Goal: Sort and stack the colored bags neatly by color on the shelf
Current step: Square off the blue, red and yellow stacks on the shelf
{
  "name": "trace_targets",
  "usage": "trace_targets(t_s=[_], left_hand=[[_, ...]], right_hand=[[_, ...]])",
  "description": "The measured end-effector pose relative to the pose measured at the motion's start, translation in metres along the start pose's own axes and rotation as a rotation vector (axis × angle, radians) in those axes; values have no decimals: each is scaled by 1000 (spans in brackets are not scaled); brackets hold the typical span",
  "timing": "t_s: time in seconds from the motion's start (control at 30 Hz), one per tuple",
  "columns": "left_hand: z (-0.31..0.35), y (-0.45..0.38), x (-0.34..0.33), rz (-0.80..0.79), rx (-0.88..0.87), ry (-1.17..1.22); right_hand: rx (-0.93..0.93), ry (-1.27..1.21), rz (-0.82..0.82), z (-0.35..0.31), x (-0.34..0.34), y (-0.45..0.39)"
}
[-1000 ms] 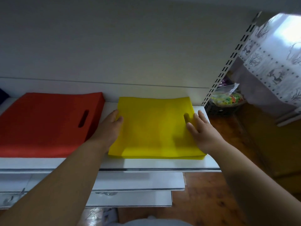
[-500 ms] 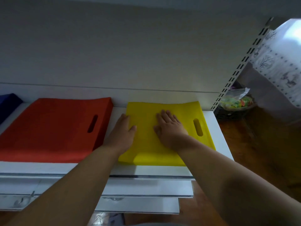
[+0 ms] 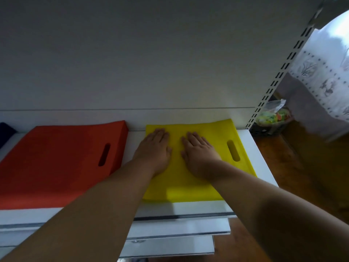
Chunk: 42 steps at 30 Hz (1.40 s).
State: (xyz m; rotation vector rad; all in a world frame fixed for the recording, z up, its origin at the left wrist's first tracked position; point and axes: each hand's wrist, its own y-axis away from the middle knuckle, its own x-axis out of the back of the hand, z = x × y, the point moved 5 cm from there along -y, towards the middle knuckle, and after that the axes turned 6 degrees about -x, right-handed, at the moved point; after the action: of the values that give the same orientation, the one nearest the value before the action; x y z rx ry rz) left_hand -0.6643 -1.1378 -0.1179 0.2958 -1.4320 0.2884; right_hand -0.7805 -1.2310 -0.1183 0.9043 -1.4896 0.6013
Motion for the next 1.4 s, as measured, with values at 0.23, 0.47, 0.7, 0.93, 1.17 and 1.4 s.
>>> trace_targets(t_s=[0.23,0.47,0.7,0.93,1.17,1.4], left_hand=[[0,1,-2,-8,5,-20],[-5,-6,-8,-59,45,-64],[-5,-8,-7,-61,56,-76],[-4,-6,-5,-68,58,-68],[-4,-5,-3,-74,58,-62],[0,-3,-5,-69,59,-51]], right_hand=[[52,-50,-27,-16,13,-39],[70,-38,-10,-13,4,-44],[-72,41,-20,14,3,-34],[-340,114,13,67,13,-13],[-417,5,-22,85,24,-19],[-420,-41,66,93,17,-11]])
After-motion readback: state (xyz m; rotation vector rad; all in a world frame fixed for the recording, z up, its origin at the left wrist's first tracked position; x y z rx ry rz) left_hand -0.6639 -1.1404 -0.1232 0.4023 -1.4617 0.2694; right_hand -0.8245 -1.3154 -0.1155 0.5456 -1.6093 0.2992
